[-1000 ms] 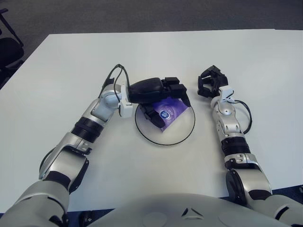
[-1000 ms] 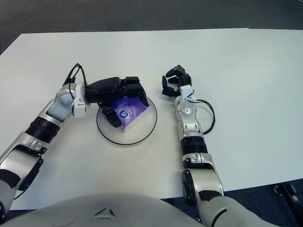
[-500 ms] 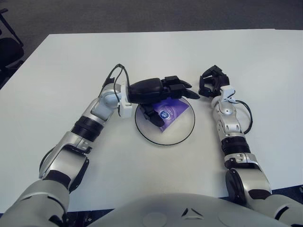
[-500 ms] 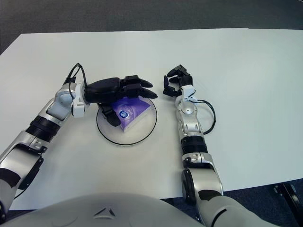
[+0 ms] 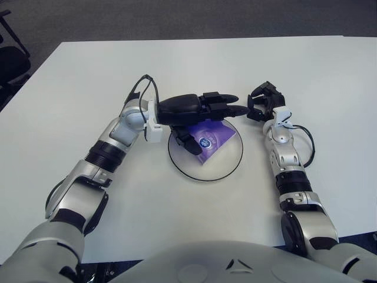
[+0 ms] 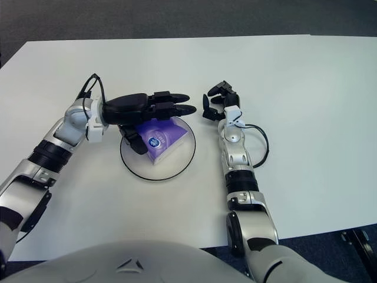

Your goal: Put the tissue paper into the plate.

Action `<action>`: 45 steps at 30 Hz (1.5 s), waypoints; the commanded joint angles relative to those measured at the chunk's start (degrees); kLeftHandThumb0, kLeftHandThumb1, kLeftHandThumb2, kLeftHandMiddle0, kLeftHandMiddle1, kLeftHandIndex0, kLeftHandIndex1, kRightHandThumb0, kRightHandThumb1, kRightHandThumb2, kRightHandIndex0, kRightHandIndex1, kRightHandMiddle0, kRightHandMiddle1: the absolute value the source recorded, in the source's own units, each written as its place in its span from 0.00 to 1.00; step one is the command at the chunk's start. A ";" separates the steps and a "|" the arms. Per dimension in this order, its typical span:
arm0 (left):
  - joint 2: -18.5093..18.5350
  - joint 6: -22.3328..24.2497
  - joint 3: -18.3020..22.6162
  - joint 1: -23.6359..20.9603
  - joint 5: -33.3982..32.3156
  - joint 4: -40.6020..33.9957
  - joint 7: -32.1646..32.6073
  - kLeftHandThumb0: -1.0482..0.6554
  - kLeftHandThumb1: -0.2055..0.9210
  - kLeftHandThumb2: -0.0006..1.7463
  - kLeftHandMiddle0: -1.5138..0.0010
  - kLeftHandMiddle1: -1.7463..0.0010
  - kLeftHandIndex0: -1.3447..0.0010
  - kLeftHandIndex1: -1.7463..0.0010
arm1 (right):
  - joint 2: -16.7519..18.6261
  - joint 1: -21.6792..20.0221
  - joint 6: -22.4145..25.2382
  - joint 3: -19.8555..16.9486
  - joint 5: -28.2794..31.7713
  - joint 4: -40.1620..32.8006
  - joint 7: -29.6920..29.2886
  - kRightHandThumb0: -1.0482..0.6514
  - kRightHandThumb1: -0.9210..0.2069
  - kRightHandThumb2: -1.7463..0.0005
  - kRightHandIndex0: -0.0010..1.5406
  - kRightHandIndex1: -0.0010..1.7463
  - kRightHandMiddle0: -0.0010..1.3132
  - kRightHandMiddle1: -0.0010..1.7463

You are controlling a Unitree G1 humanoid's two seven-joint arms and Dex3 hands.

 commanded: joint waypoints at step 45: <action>-0.55 12.11 21.47 -1.33 -22.02 12.30 -5.00 0.00 1.00 0.44 0.90 0.86 1.00 0.70 | 0.01 3.55 -3.88 -0.25 0.99 10.29 2.14 0.35 0.45 0.32 0.76 1.00 0.41 1.00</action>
